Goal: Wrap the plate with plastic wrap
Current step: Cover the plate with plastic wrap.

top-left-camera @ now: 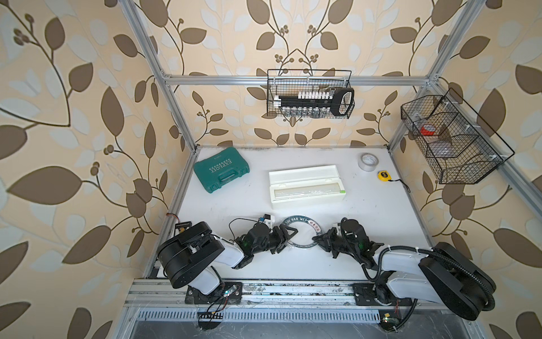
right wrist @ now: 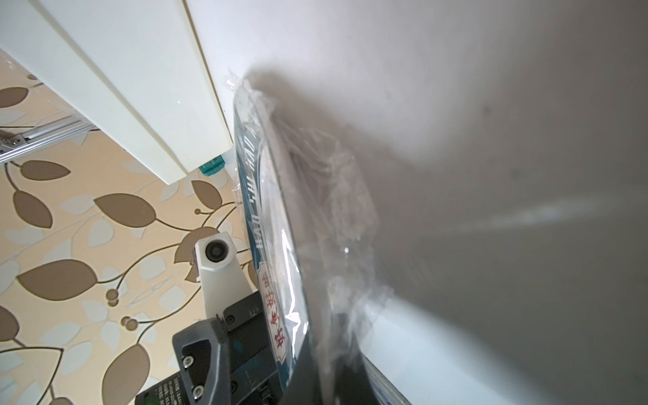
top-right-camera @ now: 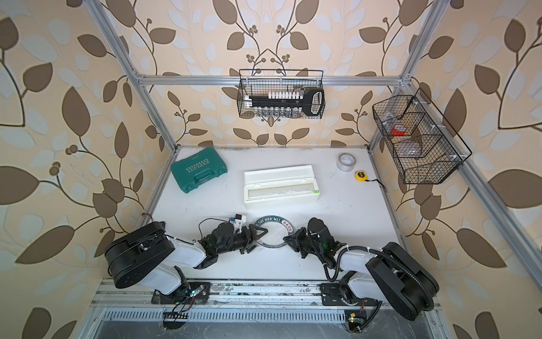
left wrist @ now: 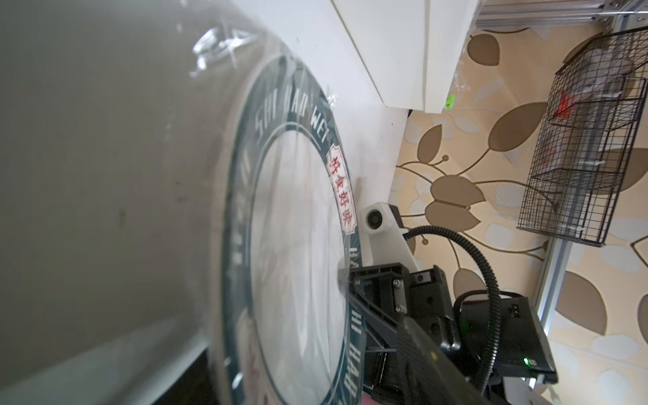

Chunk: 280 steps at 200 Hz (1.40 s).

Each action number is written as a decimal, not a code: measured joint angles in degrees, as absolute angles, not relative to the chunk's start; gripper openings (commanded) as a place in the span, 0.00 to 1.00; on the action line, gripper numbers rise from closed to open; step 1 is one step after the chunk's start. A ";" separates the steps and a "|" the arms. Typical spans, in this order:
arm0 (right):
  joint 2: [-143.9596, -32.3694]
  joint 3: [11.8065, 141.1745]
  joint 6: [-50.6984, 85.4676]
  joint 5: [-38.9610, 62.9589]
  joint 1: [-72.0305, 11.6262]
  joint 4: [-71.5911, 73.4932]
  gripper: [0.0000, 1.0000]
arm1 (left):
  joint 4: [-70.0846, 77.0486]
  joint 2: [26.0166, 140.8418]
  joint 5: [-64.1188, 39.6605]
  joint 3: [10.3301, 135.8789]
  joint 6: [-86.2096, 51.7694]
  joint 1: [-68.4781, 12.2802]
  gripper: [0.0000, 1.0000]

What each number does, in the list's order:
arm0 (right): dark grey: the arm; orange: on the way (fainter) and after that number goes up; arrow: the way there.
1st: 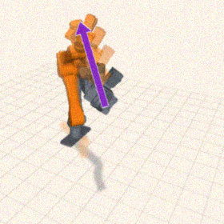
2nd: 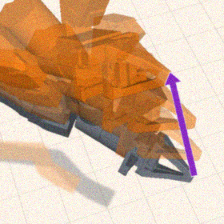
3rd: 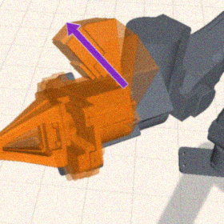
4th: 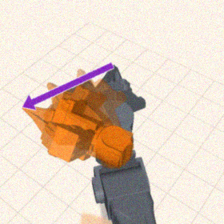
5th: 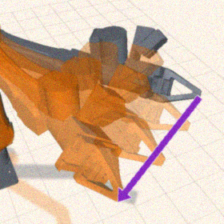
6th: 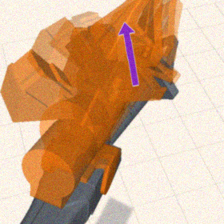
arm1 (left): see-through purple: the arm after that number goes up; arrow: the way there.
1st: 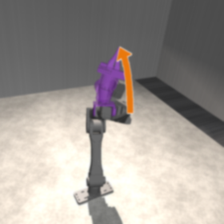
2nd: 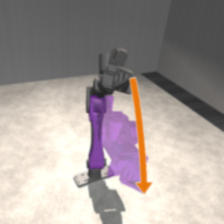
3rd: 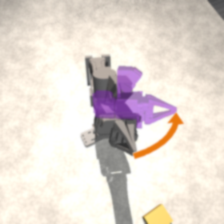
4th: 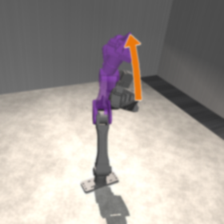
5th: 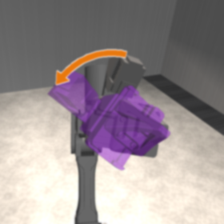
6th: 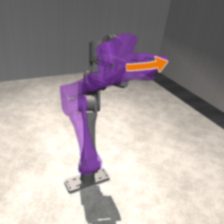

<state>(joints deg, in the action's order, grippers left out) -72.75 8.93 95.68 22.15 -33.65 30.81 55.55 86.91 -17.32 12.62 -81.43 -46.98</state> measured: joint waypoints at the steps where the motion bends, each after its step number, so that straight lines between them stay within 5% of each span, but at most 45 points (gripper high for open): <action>1: -72.75 8.93 95.70 22.04 -33.69 30.85 0.00 | 55.53 86.91 -17.50 12.62 -81.45 -47.00 0.70; 96: -68.90 9.93 97.49 9.39 -39.83 25.02 0.00 | 40.01 82.46 -31.18 14.46 -79.44 -48.07 0.70; 156: -70.74 11.20 97.82 2.31 -43.33 21.28 0.31 | -1.87 54.63 -31.18 23.86 -66.00 -42.57 0.69; 215: -63.51 12.25 94.98 0.64 -44.14 13.04 0.67 | -10.68 56.25 -26.59 24.23 -63.09 -37.01 0.70; 256: -55.53 15.99 81.49 0.86 -38.52 -6.17 0.73 | -6.02 58.63 -23.46 23.99 -63.35 -37.01 0.69; 280: -56.14 21.93 67.88 -0.60 -33.28 -17.45 0.68 | -3.95 61.89 -22.11 24.43 -62.08 -37.01 0.67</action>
